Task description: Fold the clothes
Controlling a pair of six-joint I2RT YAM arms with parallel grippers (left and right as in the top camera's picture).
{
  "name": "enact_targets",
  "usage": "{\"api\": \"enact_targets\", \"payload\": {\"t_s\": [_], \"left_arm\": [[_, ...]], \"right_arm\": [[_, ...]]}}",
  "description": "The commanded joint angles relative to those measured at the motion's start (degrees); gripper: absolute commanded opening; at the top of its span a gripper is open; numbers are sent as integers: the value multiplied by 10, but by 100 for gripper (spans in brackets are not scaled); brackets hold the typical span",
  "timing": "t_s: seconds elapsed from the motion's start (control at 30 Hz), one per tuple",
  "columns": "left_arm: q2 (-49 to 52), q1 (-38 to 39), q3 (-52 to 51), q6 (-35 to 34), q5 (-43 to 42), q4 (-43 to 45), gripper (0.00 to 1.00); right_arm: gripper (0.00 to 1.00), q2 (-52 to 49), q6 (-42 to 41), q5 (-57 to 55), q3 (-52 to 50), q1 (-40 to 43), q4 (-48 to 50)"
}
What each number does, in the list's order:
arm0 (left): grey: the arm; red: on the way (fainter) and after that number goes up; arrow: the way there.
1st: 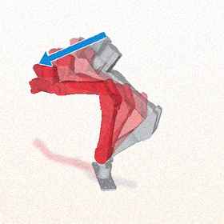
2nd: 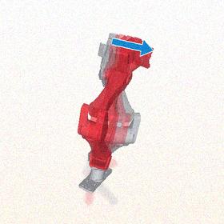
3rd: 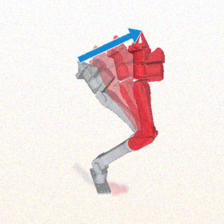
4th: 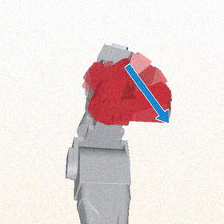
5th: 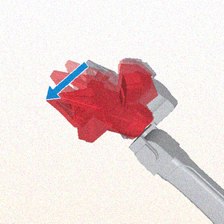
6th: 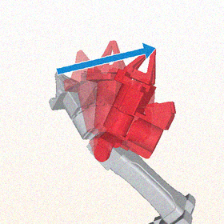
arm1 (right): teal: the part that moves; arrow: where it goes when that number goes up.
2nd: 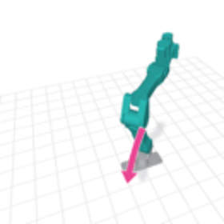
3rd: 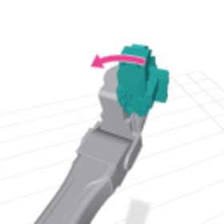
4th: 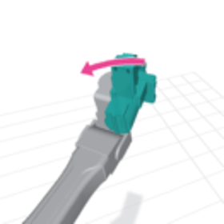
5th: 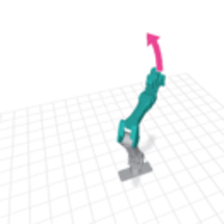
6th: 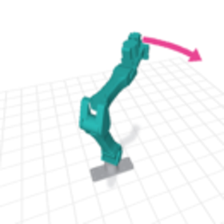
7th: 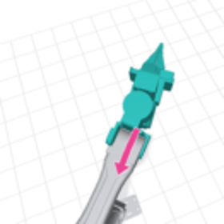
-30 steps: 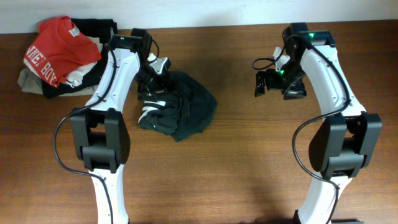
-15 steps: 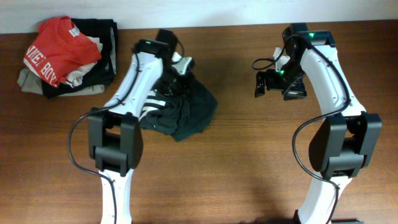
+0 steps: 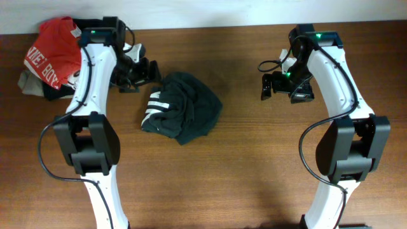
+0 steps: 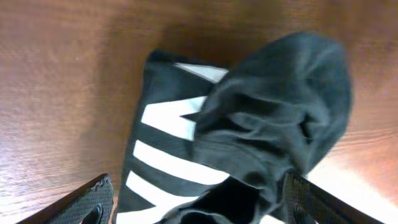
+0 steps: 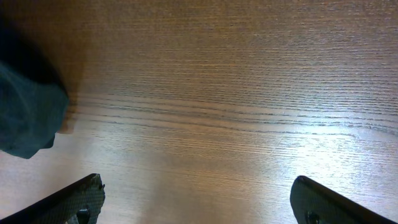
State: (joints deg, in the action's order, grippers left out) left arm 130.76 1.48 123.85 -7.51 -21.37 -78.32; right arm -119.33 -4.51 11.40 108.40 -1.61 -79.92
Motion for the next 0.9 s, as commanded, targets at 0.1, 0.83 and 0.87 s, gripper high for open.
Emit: {"api": "enact_targets", "payload": {"t_s": [0.1,0.83,0.87], "left_arm": [[0,12,-128,51,-116,77,85],[5,51,-76,58,-43,45,79],[8,57,-80,58,-45,48,79]], "right_arm": [[99,-4,2,-10,-3,-3,-1],[99,-3,2,-9,-3,-3,-2],[99,-4,2,-9,-3,-3,-2]]}}
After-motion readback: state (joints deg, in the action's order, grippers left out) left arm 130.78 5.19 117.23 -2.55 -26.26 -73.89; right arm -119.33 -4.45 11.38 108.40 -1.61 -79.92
